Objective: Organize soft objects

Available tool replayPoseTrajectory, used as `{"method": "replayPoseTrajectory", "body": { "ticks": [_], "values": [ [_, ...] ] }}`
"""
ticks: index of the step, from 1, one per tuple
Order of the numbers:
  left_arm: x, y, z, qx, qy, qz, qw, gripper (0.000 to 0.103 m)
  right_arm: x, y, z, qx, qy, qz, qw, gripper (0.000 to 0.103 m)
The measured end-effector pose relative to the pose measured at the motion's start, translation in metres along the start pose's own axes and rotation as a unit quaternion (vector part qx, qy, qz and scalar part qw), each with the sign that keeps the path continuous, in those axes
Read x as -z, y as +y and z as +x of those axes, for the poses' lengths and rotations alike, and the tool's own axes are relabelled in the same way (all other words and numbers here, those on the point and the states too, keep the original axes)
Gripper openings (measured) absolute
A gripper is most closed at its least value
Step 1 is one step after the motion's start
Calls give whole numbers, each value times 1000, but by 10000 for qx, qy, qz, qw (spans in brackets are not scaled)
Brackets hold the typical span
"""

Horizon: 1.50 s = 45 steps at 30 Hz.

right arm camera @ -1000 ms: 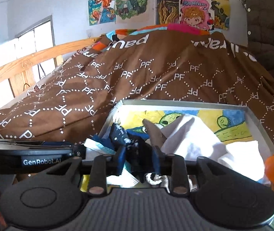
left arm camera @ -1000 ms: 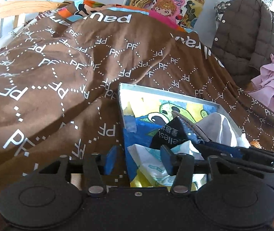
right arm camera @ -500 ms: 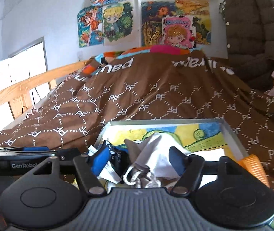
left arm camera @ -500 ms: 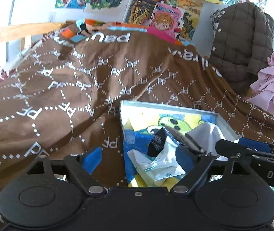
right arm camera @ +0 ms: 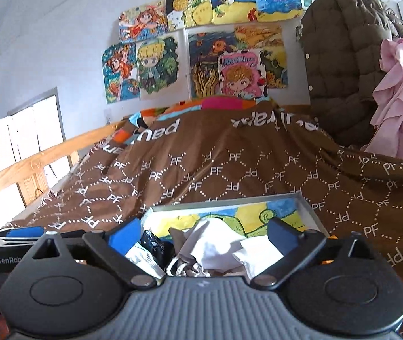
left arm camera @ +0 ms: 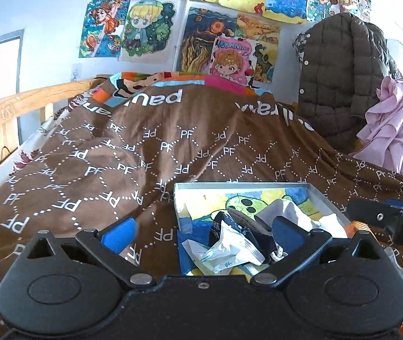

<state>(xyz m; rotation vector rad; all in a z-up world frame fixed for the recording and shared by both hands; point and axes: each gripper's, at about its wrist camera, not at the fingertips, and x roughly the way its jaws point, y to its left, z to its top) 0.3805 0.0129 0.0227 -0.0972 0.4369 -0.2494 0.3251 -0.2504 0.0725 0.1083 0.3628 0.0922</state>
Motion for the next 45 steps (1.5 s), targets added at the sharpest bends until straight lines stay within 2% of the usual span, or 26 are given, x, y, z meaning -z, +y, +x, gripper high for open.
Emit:
{"method": "replayPoseTrajectory", "body": {
  "ticks": [9,17,37,45],
  "values": [
    [-3,-6,-33,-199,-352,-201,9990,102,-4,1,-27,-64,-227,-11,9997,103],
    [-3,-22,-58,-240,-651,-38,9976,102,1,-4,-47,-62,-255,168,9995,103],
    [21,-41,-100,-263,-568,-15,9980,102,25,-2,-92,38,-279,206,9994,103],
    [42,-35,-124,-334,-371,-119,9987,102,40,1,-110,74,-209,188,9996,103]
  ]
}}
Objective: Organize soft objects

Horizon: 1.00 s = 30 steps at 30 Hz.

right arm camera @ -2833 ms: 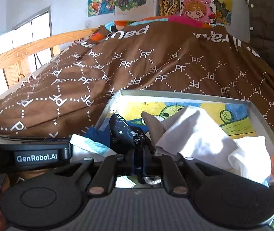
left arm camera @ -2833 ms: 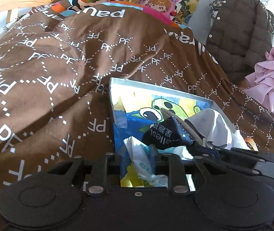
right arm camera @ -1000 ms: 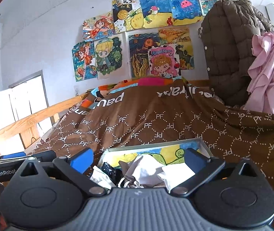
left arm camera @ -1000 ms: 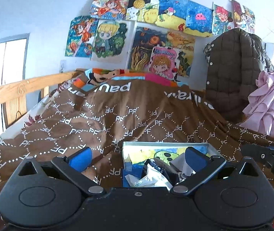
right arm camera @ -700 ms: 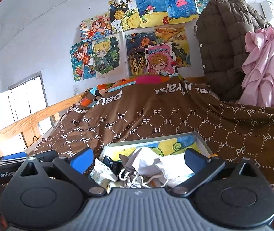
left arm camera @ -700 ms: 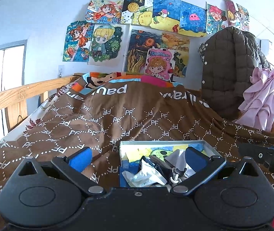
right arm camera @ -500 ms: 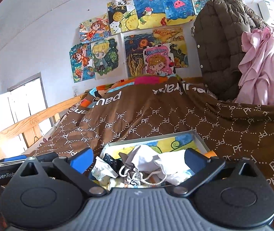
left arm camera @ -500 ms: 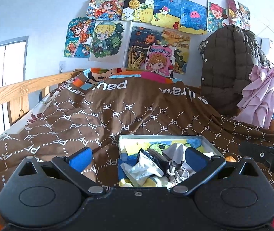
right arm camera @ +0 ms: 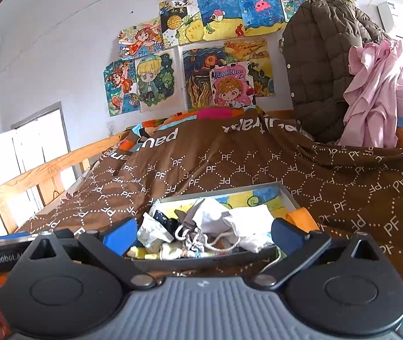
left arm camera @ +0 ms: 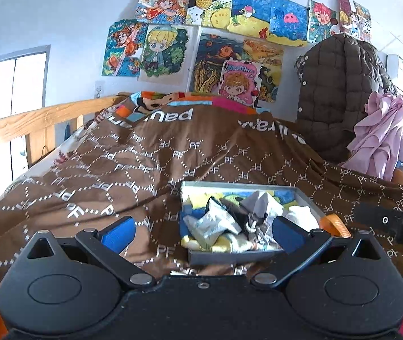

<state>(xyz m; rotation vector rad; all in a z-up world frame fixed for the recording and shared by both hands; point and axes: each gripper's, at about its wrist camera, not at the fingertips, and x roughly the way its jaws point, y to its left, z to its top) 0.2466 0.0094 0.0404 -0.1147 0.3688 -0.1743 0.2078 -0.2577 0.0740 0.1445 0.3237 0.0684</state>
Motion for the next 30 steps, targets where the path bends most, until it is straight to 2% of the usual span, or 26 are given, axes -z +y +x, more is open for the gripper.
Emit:
{"method": "replayPoseTrajectory", "body": {
  "ticks": [10,30],
  "values": [
    [8,-4,-26,22,-153,110,9998,102,14,2,-25,47,40,45,10000,103],
    [37,0,-58,-213,45,68,9997,102,30,3,-54,125,51,97,9999,103]
  ]
}}
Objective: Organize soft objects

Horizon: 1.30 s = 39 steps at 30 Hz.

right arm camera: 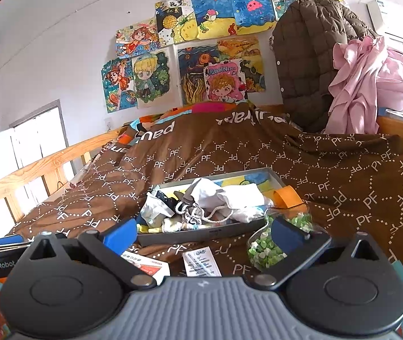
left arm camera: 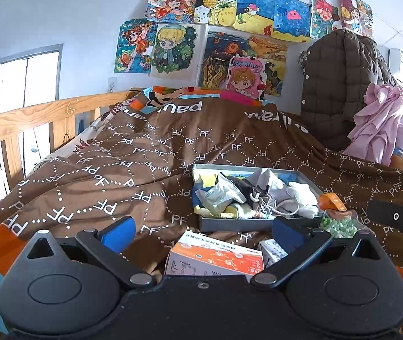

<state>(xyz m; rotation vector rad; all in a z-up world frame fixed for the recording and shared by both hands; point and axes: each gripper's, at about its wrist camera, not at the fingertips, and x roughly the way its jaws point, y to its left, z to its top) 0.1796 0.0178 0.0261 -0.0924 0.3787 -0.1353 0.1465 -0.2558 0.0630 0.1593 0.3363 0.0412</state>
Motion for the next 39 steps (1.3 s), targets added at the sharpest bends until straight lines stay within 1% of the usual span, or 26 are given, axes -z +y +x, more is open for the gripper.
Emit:
{"method": "replayPoseTrajectory", "body": {
  "ticks": [9,16,23,36,39],
  "values": [
    [1,-2,-2,6,-22,26,10000,102,4,-3,-4,46,41,71,10000,103],
    [4,1,-5,-20,25,-49,10000,102,10,-2,-9,66,143,90,9998,103],
    [9,0,-8,-30,124,-39,9999,102,18,-2,-14,103,271,109,9995,103],
    [20,2,-15,-121,284,-84,9995,102,27,0,-27,130,343,129,9992,103],
    [21,3,-17,-110,244,-78,9996,102,30,-3,-34,216,358,301,9987,103]
  ]
}}
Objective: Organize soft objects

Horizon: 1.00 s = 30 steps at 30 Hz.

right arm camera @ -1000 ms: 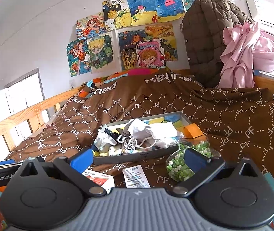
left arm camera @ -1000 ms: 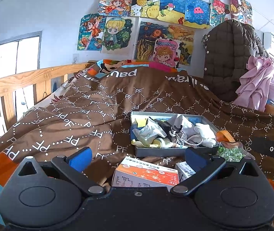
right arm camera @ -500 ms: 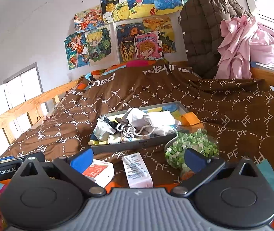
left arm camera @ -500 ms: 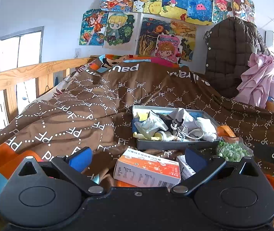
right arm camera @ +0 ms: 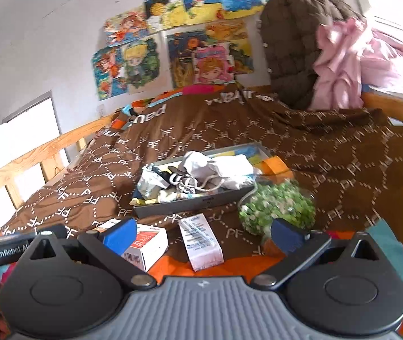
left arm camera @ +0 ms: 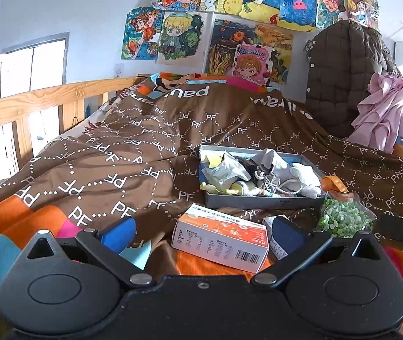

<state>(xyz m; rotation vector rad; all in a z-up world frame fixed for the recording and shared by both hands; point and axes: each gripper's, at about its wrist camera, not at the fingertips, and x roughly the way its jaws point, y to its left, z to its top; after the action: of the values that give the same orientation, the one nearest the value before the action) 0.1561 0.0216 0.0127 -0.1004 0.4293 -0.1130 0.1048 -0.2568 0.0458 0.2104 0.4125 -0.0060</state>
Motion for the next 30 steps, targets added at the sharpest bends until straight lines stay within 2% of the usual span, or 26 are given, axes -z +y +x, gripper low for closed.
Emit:
{"method": "replayPoseTrajectory", "body": {
  "ticks": [3,5,8,10,12,18,30],
  "values": [
    [2,3,-3,-118,84,17,9999,102,0,-7,-3,80,0,187,9998,103],
    [3,5,-10,-369,-144,-220,9990,102,-1,-13,-4,176,-3,347,9992,103],
    [1,3,-17,-357,-235,-435,9981,102,-2,-20,-2,160,87,370,9992,103],
    [1,-2,-18,-164,-193,-193,9995,102,1,-22,1,212,144,329,9991,103],
    [2,-7,-18,-222,-192,26,9996,102,3,-22,3,171,196,348,9991,103],
    [8,-7,-17,-185,-45,15,9998,102,6,-13,-4,155,119,64,9998,103],
    [15,-10,-17,-187,53,68,9998,102,10,-5,-3,86,194,-117,9997,103]
  ]
}}
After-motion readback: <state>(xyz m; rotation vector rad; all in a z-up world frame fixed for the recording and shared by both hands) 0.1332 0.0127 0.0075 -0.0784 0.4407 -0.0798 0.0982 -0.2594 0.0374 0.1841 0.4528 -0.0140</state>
